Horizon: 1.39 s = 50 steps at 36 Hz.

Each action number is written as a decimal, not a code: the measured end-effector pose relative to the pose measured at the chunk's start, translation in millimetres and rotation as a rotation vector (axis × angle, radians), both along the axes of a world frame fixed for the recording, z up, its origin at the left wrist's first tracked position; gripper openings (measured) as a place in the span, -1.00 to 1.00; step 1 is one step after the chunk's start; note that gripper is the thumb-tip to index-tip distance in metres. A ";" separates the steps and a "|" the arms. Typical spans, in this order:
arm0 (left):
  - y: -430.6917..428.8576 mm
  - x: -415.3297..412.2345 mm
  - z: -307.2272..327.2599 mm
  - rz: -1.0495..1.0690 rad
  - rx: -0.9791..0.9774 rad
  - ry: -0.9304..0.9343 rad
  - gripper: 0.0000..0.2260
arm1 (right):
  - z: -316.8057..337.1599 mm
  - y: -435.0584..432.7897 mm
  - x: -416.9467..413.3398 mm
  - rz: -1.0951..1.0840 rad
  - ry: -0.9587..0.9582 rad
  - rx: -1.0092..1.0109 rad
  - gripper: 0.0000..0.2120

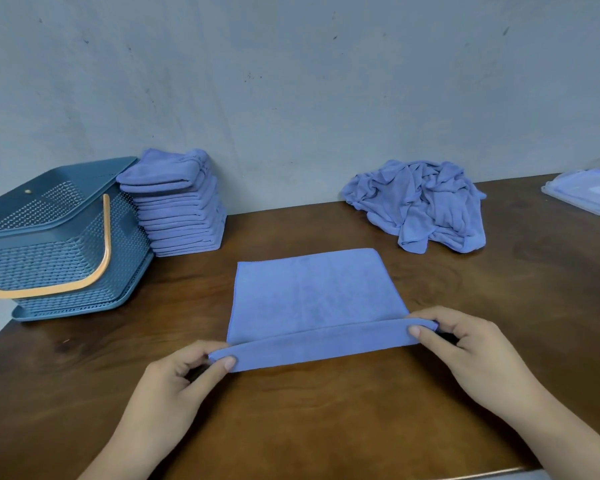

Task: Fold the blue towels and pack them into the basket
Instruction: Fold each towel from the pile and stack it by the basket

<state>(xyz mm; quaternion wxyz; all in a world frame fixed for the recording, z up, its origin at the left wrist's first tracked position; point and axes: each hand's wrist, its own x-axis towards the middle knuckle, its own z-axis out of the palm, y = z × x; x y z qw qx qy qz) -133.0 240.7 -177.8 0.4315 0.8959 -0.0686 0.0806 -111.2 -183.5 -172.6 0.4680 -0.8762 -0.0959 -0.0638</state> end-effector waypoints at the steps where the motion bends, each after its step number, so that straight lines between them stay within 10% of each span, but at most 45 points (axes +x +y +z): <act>1: 0.6 1.2 0.3 -0.011 -0.026 -0.004 -0.68 | 1.0 0.9 0.2 -0.005 -0.002 0.018 -0.81; 18: -29.1 151.0 55.7 0.130 -0.467 -0.013 -0.72 | 52.6 42.6 149.4 -0.133 0.024 0.305 -0.62; 45: -20.5 176.8 5.6 0.247 0.028 0.069 -0.79 | -8.8 44.7 186.3 -0.176 0.016 -0.235 -0.72; 50: -25.0 169.9 13.1 0.248 0.189 0.009 -0.76 | 4.4 48.1 174.7 -0.254 -0.096 -0.578 -0.62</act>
